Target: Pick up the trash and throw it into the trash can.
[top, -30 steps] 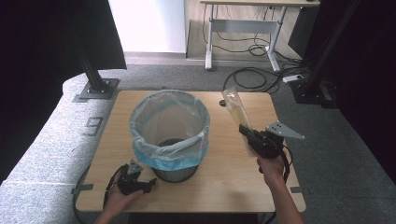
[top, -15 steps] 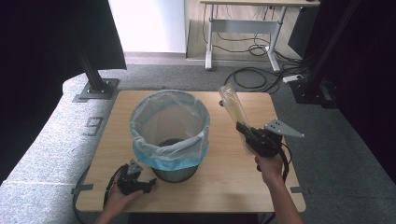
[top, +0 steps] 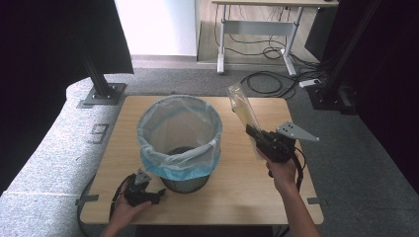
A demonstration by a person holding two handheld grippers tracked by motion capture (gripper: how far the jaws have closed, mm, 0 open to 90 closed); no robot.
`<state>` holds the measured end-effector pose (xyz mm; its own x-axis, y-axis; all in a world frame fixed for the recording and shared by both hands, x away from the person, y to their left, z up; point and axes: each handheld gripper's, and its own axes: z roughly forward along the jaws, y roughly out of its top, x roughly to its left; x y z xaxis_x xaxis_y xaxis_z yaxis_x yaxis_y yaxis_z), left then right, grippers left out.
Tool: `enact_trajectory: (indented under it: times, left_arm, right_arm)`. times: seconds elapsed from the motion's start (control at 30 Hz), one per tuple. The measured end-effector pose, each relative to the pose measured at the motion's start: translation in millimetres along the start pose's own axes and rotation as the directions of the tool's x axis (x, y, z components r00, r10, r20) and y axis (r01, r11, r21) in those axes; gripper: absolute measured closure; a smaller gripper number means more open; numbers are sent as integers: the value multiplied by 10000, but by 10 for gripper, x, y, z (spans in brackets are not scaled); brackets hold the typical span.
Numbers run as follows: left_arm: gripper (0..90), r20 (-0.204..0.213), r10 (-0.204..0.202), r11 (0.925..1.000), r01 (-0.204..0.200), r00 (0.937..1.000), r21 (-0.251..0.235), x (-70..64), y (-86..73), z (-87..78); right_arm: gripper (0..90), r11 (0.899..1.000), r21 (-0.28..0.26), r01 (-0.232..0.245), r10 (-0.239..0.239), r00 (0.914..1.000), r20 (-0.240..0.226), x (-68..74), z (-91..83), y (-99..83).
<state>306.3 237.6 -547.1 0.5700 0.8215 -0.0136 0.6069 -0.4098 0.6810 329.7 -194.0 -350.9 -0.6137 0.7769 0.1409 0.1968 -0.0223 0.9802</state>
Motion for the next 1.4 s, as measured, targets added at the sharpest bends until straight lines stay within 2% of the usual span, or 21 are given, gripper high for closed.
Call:
enact_trajectory:
  times: [0.33,0.87,1.4]
  left_arm:
    - [113,-2,-1,10000,1,10000,-1,0,0,0]
    - [114,1,-3,10000,3,10000,-2,0,-1,-1]
    - [114,1,-2,10000,2,10000,-4,0,-1,-1]
  right_arm:
    - [875,9996,-233,155,-158,9998,-150,65,39,177]
    - [874,9984,-353,452,-469,9977,-490,237,256,417]
    - [873,9976,-371,590,-613,9959,-665,369,392,548]
